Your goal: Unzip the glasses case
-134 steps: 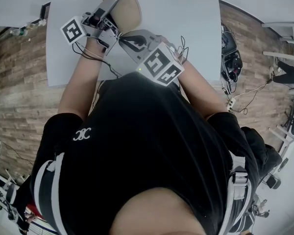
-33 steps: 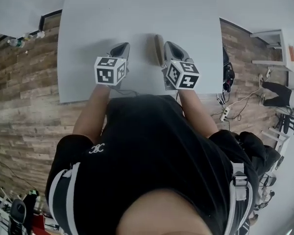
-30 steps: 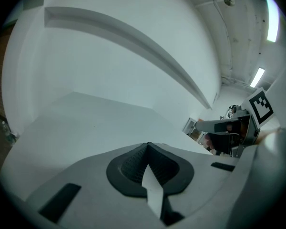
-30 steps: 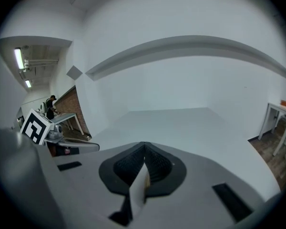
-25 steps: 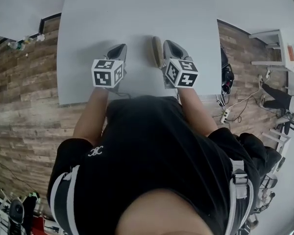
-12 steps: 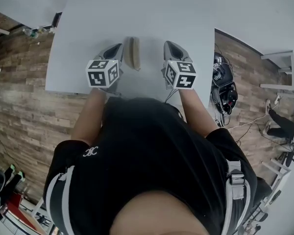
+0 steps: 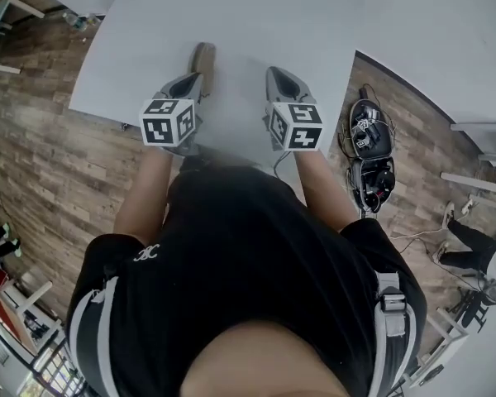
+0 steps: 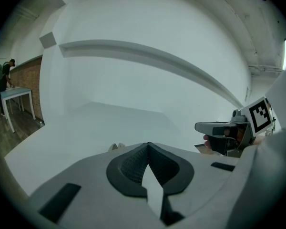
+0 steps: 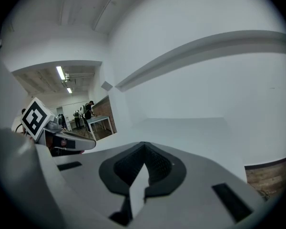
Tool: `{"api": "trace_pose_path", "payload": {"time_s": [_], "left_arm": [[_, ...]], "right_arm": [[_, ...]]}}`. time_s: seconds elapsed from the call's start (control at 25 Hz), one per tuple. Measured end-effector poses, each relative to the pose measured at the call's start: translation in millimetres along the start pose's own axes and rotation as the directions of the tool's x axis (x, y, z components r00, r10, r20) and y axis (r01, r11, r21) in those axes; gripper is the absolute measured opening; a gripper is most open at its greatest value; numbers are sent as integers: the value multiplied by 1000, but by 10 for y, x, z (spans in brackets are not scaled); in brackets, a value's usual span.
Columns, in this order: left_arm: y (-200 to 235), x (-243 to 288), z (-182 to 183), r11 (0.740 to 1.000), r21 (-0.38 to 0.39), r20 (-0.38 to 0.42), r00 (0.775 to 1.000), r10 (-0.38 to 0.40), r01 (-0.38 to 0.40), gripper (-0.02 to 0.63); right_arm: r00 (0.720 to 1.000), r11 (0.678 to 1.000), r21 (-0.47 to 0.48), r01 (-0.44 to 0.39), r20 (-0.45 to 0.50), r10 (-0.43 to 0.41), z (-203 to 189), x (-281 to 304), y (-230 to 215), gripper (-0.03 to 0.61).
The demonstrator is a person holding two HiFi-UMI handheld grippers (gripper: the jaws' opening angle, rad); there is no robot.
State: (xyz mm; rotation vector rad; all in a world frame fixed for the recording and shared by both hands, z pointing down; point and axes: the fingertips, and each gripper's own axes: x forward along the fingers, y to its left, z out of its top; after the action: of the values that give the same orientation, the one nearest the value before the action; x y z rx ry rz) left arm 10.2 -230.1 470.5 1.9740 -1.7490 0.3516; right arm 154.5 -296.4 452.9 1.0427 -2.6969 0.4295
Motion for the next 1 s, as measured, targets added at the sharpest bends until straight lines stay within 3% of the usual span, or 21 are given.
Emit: {"api": "trace_pose_path", "payload": {"time_s": [0.32, 0.64, 1.0], "left_arm": [[-217, -346, -189, 998, -39, 5, 999, 46, -46, 3], [-490, -399, -236, 999, -6, 19, 999, 40, -40, 3], [-309, -610, -309, 996, -5, 30, 995, 95, -95, 3]], "right_arm": [[997, 997, -42, -72, 6, 72, 28, -307, 215, 14], [997, 994, -69, -79, 14, 80, 2, -505, 181, 14], [991, 988, -86, -131, 6, 132, -15, -462, 468, 14]]}}
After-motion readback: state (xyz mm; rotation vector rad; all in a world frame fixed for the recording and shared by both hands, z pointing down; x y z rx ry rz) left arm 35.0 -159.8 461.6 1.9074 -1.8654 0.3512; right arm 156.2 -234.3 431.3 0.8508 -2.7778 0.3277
